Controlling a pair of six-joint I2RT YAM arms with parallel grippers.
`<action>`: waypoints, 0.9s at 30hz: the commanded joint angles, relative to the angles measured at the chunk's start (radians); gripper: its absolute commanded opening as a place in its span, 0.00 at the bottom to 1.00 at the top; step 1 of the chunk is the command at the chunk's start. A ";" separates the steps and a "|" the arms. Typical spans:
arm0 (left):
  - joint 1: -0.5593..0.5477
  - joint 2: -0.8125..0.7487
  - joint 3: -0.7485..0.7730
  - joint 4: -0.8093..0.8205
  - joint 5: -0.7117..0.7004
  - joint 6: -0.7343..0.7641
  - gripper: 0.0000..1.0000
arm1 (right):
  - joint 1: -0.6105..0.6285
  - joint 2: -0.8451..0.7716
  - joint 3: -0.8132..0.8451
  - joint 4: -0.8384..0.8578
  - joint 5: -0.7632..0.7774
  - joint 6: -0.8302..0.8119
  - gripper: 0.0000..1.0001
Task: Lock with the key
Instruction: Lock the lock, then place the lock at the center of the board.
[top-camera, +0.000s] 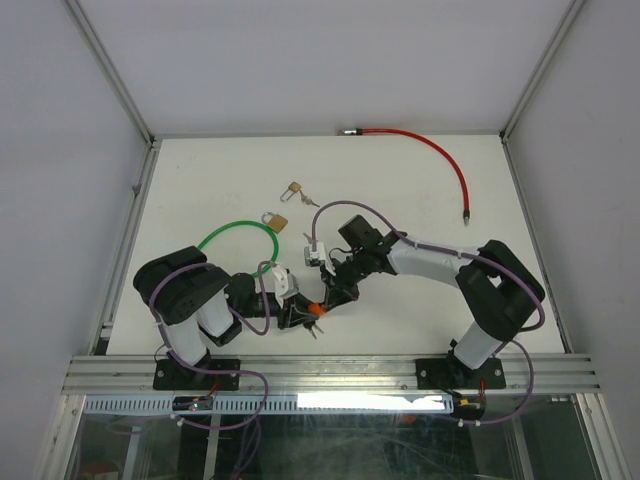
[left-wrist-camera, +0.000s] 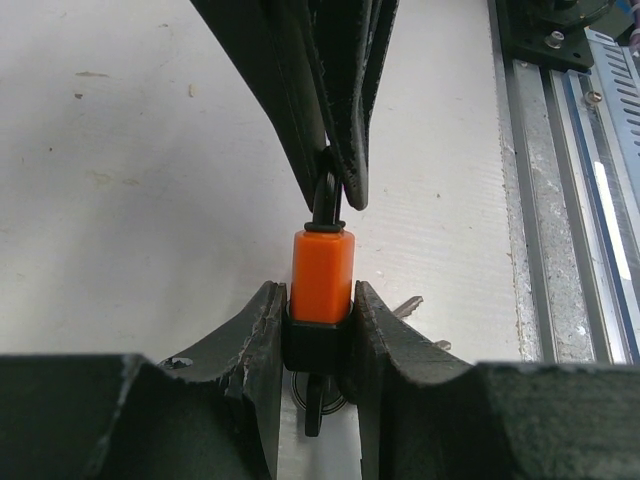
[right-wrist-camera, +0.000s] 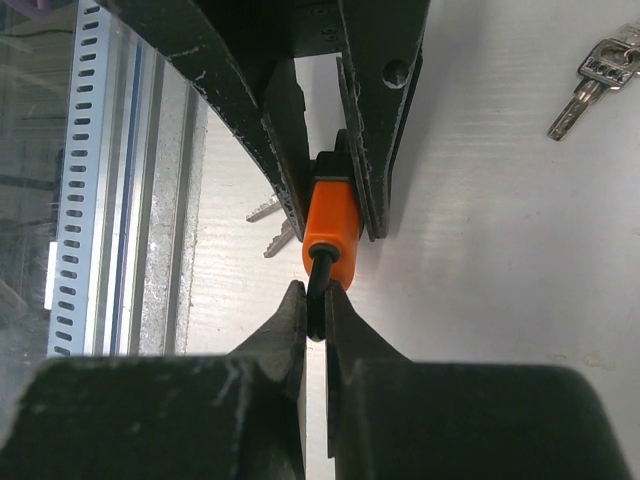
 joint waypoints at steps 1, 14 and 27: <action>0.013 0.004 0.080 0.324 -0.206 0.067 0.00 | 0.218 0.117 -0.048 0.113 -0.075 0.097 0.00; 0.037 -0.199 0.013 0.284 -0.288 -0.132 0.37 | -0.013 -0.003 0.086 -0.138 -0.039 -0.055 0.00; 0.037 -0.726 0.019 -0.244 -0.296 -0.347 0.80 | -0.338 -0.247 0.136 -0.373 -0.266 -0.183 0.00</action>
